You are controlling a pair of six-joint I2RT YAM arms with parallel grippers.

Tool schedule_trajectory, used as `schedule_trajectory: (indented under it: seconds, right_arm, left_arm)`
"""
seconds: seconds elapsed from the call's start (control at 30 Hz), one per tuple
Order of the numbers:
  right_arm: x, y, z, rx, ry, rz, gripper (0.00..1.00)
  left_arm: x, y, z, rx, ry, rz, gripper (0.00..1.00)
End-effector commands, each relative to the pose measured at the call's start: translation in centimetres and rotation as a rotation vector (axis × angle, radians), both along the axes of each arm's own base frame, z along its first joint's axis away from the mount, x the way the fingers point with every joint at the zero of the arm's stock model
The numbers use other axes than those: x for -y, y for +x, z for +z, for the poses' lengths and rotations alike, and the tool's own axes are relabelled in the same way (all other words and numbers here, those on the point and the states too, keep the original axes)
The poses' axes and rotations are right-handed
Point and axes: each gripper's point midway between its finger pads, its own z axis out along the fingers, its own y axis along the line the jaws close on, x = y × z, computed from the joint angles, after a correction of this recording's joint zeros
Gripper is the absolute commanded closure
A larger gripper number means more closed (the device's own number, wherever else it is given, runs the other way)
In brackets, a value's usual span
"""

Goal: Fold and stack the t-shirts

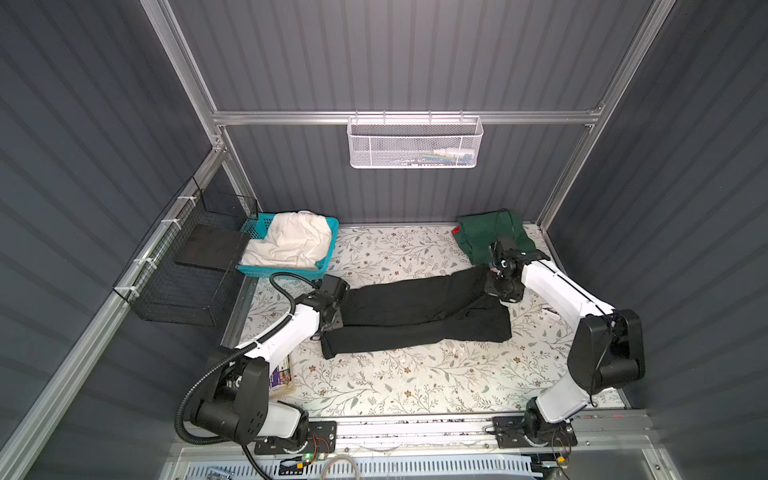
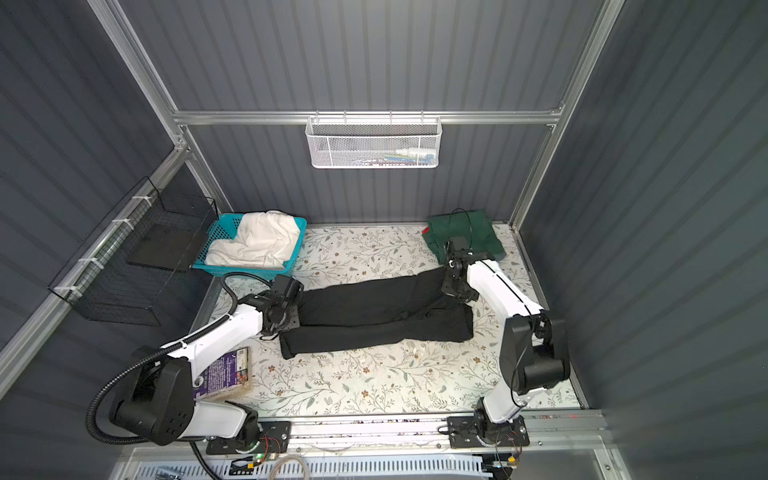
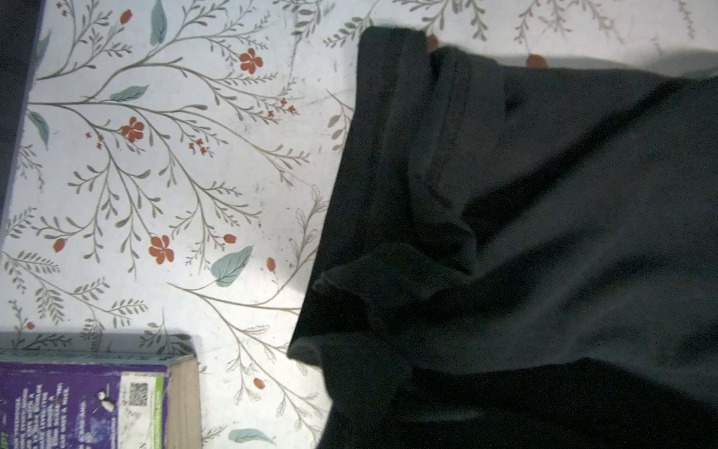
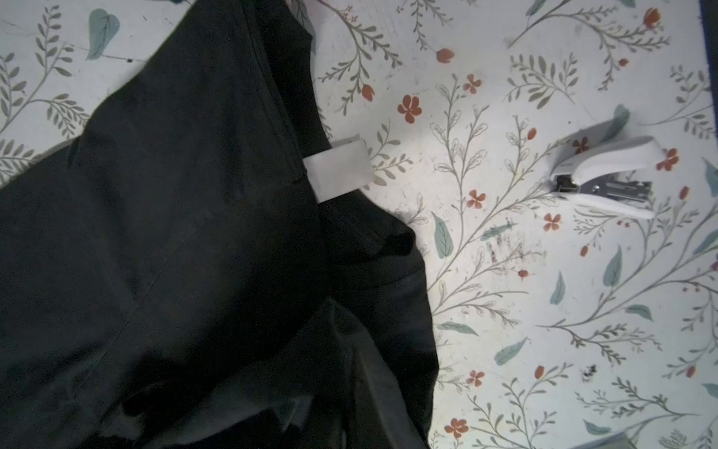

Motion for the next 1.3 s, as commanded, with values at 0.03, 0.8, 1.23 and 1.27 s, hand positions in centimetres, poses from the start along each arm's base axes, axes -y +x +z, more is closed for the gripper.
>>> schedule_trajectory:
  seconds: [0.03, 0.8, 1.23, 1.27]
  right_arm:
    - [0.3, 1.2, 0.0, 0.010, -0.005, 0.003, 1.00]
    - [-1.2, 6.0, -1.5, -0.006, 0.028, 0.040, 1.00]
    - [-0.8, 4.7, 3.4, 0.113, 0.059, 0.055, 0.32]
    - [-1.2, 4.2, 3.4, 0.118, 0.081, 0.060, 0.33]
  left_arm:
    - [-1.4, 1.0, 1.4, 0.027, 0.022, 0.012, 1.00]
    - [-0.6, 3.9, -0.5, -0.040, 0.031, -0.012, 0.92]
    - [-3.2, 4.8, 6.9, 0.102, 0.138, 0.051, 0.32]
    - [-3.0, 4.5, 7.5, 0.117, 0.115, 0.042, 0.31]
